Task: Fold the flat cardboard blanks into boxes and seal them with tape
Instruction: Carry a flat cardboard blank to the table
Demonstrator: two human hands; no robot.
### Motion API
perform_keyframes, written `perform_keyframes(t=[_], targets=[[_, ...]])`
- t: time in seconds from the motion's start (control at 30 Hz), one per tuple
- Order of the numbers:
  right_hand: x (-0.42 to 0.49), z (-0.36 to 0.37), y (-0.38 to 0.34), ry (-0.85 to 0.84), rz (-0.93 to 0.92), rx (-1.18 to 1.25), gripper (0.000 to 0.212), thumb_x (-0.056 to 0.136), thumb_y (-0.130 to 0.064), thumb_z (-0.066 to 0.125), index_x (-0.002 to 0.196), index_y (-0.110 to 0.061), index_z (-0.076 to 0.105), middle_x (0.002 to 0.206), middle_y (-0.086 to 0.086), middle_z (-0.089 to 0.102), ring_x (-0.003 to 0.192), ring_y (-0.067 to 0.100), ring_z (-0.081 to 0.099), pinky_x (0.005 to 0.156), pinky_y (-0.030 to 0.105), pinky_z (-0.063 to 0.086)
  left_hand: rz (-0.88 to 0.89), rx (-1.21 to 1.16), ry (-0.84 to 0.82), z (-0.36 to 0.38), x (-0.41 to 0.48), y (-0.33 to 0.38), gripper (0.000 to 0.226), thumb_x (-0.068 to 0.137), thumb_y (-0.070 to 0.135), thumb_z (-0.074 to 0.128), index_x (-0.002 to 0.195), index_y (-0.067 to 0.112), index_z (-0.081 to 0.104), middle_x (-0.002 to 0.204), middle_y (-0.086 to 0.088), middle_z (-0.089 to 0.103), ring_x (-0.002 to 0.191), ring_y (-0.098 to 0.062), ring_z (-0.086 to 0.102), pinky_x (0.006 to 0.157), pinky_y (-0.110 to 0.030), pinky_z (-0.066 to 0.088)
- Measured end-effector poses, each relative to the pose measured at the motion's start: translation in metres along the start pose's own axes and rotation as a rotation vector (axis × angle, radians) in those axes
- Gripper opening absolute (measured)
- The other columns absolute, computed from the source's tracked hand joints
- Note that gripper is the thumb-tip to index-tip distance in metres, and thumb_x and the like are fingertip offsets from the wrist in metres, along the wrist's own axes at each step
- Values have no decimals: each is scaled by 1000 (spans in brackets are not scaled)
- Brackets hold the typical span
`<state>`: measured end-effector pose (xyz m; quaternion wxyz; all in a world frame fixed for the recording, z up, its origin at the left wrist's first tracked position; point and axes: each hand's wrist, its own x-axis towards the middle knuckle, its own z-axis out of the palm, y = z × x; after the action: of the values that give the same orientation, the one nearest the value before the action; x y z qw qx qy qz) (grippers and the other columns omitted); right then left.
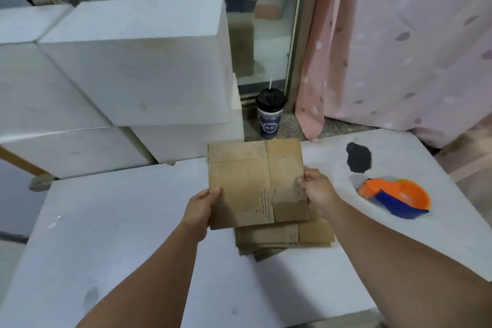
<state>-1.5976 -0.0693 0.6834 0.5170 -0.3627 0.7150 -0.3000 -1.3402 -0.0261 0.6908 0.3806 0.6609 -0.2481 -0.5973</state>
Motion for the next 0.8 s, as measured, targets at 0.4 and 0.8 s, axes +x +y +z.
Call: perform_keyframes(t=[0.4, 0.8], targets=[[27, -27, 27, -17, -92, 101, 31, 100, -11, 47, 127, -12, 62, 116, 2, 66, 106, 21, 60, 93, 35, 50, 46, -141, 208, 53, -2, -21, 11, 92, 24, 59, 92, 19, 69, 101, -5, 69, 97, -26, 63, 79, -44, 55], [62, 12, 90, 172, -421, -87, 27, 100, -26, 47, 119, -13, 62, 111, 2, 67, 104, 21, 60, 93, 36, 46, 279, -154, 254, 39, 57, -79, 16, 89, 18, 65, 102, 12, 70, 97, 1, 71, 93, -15, 64, 81, -29, 52]])
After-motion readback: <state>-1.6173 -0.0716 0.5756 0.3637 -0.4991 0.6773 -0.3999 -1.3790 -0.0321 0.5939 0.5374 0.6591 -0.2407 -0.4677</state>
